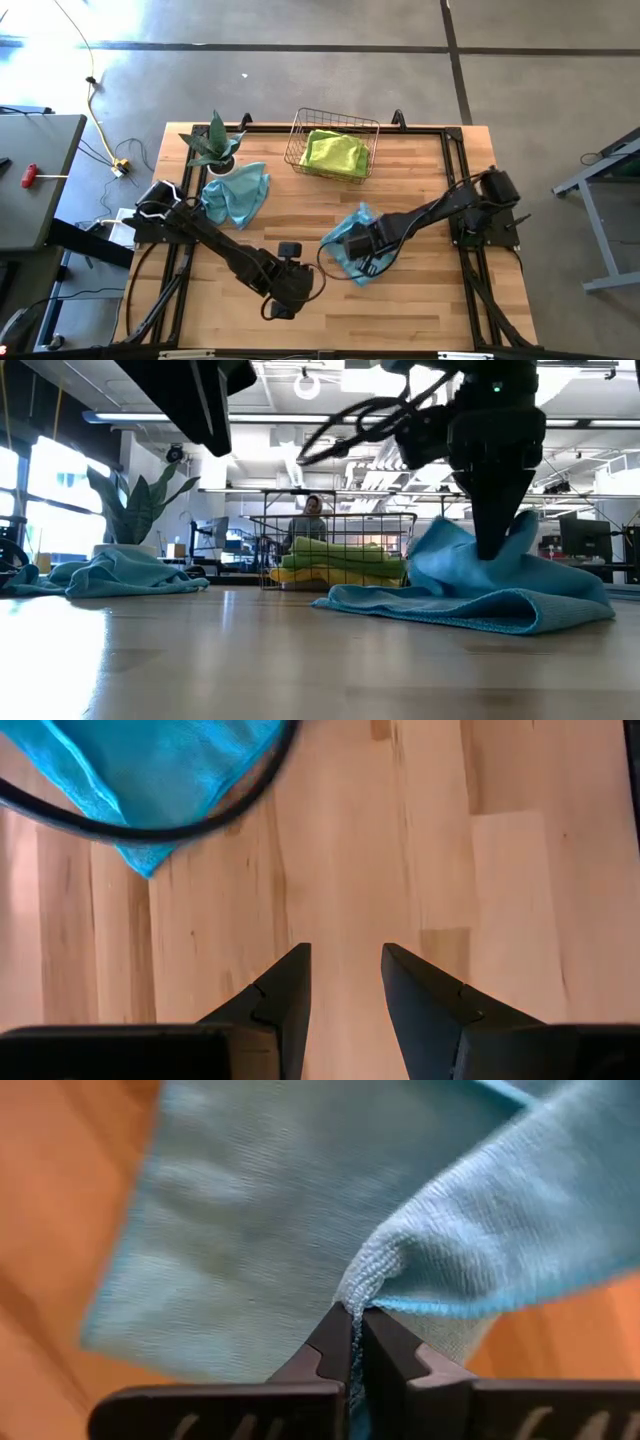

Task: Fold microfiber towels
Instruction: Fold the bottom blue microfiber towel

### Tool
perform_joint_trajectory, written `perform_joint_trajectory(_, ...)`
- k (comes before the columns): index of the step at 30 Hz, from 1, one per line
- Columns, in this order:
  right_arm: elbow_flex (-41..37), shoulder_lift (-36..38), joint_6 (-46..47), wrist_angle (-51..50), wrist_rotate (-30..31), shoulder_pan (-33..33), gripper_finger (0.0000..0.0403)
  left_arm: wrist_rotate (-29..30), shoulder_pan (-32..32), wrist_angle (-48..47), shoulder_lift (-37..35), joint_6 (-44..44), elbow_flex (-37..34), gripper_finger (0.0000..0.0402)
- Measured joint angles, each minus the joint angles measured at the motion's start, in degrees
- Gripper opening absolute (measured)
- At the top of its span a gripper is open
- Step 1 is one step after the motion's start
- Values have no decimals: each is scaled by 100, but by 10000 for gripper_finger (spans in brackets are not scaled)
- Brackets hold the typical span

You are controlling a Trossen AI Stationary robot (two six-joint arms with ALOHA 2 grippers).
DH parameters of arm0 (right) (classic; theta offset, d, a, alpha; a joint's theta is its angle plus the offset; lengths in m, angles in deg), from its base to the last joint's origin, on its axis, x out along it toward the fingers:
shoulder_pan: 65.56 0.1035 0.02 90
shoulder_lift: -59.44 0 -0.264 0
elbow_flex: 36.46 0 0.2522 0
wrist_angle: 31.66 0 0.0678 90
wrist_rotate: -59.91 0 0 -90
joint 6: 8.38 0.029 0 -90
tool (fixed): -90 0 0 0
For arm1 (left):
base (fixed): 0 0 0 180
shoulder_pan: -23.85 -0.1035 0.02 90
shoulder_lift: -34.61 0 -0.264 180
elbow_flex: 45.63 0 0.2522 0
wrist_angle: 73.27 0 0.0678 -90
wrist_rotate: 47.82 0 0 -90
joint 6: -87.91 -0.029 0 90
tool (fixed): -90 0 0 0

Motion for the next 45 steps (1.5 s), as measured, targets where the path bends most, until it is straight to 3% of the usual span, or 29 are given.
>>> perform_joint_trajectory(7, 581, -365, 310, 92, 0, 336, 0, 96, 114, -145, 0, -5, 2, 115)
perform_joint_trajectory(25, 1097, -348, 730, 396, 99, 620, 0, 378, 323, -113, 2, -107, 4, 115)
perform_joint_trajectory(33, 1012, -348, 714, 731, 518, 576, 0, 474, 323, -101, 2, -108, -1, 115)
perform_joint_trajectory(40, 1012, -349, 659, 783, 597, 574, 0, 1454, 276, 1116, 2, -110, -743, 115)
perform_joint_trajectory(45, 1012, -349, 657, 671, 434, 572, 1, 1584, 171, 2678, 4, -173, -1449, 115)
